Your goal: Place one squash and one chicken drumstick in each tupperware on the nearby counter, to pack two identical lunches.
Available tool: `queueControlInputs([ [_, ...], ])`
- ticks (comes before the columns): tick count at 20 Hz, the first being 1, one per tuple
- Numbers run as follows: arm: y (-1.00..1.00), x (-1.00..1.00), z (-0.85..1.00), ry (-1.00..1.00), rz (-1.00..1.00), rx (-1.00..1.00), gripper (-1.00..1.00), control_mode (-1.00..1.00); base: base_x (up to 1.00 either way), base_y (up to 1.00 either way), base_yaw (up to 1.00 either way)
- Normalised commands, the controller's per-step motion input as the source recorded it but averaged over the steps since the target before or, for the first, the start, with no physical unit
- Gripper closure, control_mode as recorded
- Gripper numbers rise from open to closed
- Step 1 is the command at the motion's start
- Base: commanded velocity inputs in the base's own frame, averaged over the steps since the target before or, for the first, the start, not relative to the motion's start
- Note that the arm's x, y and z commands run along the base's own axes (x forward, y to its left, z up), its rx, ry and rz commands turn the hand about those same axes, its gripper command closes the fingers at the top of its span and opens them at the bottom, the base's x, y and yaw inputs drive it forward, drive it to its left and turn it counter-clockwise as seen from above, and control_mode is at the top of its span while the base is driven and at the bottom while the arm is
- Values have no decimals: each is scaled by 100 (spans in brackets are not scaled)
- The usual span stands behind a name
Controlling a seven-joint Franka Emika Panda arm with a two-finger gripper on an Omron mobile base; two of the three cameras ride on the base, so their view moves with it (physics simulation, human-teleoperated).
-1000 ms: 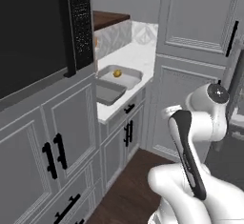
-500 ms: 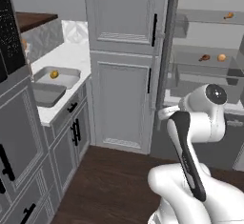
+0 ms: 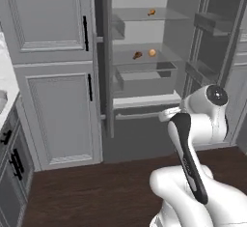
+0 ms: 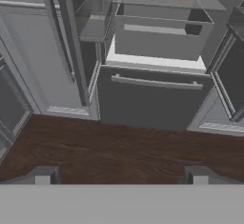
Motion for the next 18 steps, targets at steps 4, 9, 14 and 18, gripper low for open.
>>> queueControlInputs([
  [4,0,0,0,0,0,0,-100,100,8,-28,-62],
  [9,0,0,0,0,0,0,-100,100,67,11,-22],
  [14,0,0,0,0,0,0,-100,100,100,3,3],
  [18,0,0,0,0,0,0,-100,100,100,0,9],
])
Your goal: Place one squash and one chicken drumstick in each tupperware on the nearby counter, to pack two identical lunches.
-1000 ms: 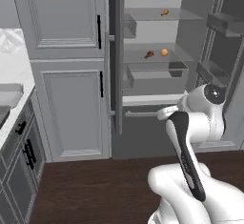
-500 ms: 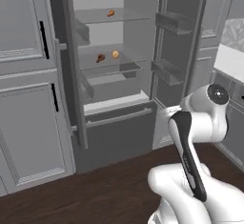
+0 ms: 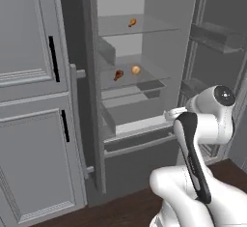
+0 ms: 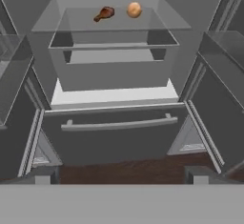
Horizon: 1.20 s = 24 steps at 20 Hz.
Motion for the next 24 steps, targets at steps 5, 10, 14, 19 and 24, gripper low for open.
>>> queueControlInputs([
  [5,0,0,0,0,0,0,-100,100,100,-2,13],
  [10,0,0,0,0,0,0,-100,100,100,-6,13],
  [14,0,0,0,0,0,0,-100,100,94,-16,11],
  [19,0,10,-10,-1,0,-1,-100,-100,56,-2,5],
  [24,0,72,-46,-5,0,-1,-100,-100,0,0,0],
])
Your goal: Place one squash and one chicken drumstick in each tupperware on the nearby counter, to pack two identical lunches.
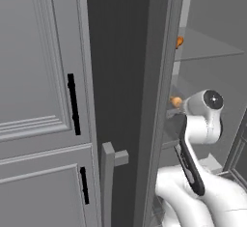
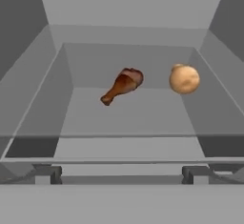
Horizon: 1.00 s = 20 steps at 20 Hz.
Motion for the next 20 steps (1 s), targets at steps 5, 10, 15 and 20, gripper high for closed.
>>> queueControlInputs([
  [5,5,100,-26,0,-2,2,-100,-100,0,0,0],
  [10,4,100,-5,9,-8,10,-100,-100,0,0,0],
  [15,0,92,0,23,-5,10,-100,-100,0,0,0],
  [20,0,64,-13,24,0,0,-100,-100,0,0,0],
])
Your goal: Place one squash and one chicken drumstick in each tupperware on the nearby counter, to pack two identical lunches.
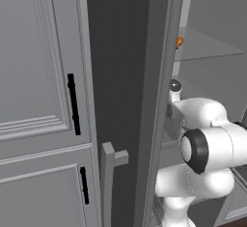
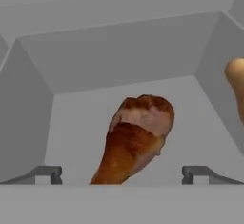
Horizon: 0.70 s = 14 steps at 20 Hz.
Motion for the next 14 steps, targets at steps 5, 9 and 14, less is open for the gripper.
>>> queueControlInputs([
  [5,0,53,-38,13,0,0,-100,-100,0,0,0],
  [9,0,44,-51,0,0,0,-100,-100,0,0,0],
  [14,0,14,-57,1,0,0,-100,-100,0,0,0],
])
